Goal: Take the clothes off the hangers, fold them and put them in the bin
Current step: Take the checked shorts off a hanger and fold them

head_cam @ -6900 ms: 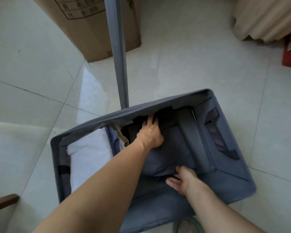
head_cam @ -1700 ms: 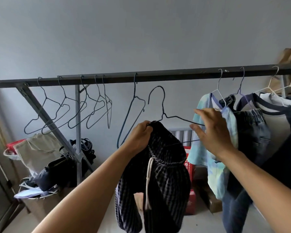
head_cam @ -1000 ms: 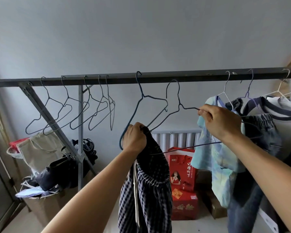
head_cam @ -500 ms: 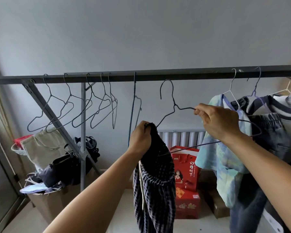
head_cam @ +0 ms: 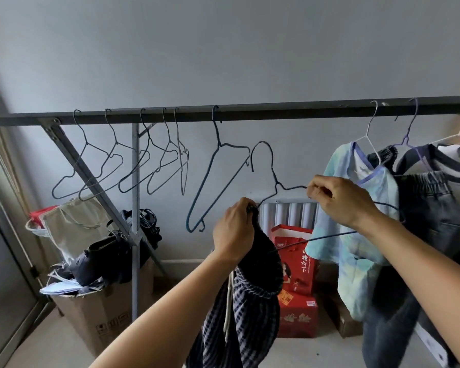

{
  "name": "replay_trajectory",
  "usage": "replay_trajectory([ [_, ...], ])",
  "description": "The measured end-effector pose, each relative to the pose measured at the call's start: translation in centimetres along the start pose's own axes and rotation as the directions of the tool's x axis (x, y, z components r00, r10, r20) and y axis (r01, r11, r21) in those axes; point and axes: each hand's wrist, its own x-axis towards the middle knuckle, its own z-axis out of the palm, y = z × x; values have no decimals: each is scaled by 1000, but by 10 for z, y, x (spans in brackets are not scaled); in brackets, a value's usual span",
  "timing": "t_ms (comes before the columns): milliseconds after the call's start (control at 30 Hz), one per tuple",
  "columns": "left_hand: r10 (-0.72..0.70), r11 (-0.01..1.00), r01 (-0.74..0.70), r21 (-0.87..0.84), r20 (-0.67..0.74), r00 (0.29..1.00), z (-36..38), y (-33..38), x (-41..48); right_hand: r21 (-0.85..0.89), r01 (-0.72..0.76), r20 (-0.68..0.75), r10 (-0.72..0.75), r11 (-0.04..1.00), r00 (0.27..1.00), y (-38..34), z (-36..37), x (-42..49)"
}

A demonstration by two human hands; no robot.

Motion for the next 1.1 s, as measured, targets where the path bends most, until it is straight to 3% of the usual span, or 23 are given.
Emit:
replay_trajectory([
  [133, -63, 997, 61, 37, 56, 996, 8, -9, -12, 79, -50, 32, 48, 996, 998, 7, 8, -8],
  [400, -272, 950, 261, 173, 41, 962, -3, -32, -3, -87, -106, -89, 98, 991, 991, 5, -12, 0],
  [567, -280, 956, 276, 96, 30, 960, -8, -33, 5, -204, -172, -251, 118, 964, 961, 0, -38, 24],
  [867, -327, 945, 327, 3, 12, 945, -24, -36, 22, -293, -256, -372, 137, 921, 918, -25, -70, 66],
  [1000, -309, 916, 321, -239, 88, 947, -24, -40, 22, -271, -260, -325, 166, 927, 931, -28, -56, 92],
  [1100, -303, 819, 335, -466, 145, 942, -31, -39, 24, -235, -285, -284, 215, 929, 934, -29, -40, 103],
])
